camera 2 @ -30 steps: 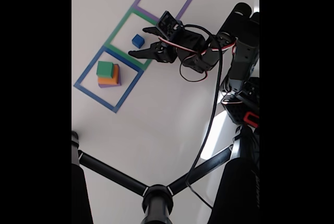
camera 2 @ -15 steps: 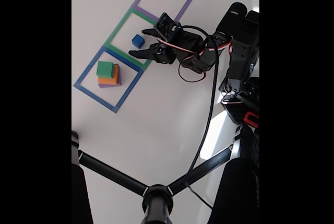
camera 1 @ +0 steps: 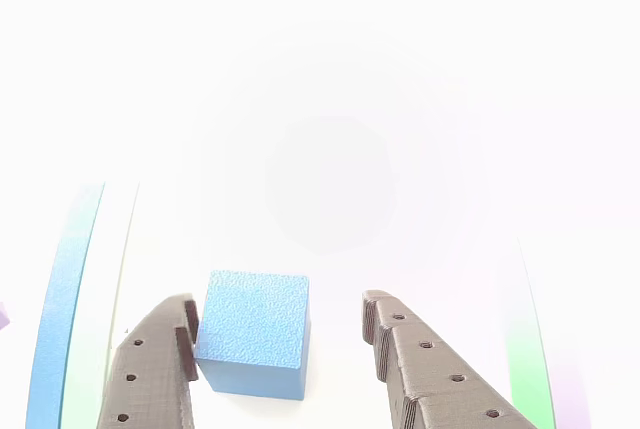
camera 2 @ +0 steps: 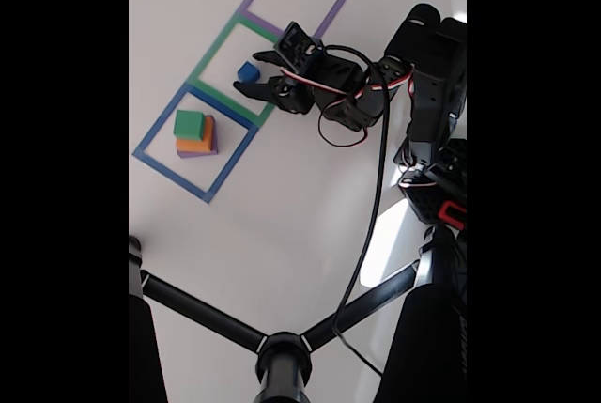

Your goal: Tower of hanoi

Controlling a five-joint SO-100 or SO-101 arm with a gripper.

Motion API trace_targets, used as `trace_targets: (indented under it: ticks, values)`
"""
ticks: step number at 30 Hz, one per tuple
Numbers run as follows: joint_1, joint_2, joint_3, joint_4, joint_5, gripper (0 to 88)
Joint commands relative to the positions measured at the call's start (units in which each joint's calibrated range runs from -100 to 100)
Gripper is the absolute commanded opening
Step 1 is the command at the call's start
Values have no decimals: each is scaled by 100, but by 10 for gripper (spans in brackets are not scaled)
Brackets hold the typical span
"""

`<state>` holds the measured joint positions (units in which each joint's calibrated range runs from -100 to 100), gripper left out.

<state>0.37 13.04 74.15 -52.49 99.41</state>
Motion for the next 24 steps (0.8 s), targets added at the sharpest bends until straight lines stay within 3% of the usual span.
trace_targets:
  ticks: [1, 11, 19, 24]
  values:
    - [-56, -25, -133, -14, 59, 119]
    - [-85, -65, -106, 59, 59, 34]
    - [-104, -348, -97, 229, 59, 33]
    - [-209, -1147, -97, 901, 59, 35]
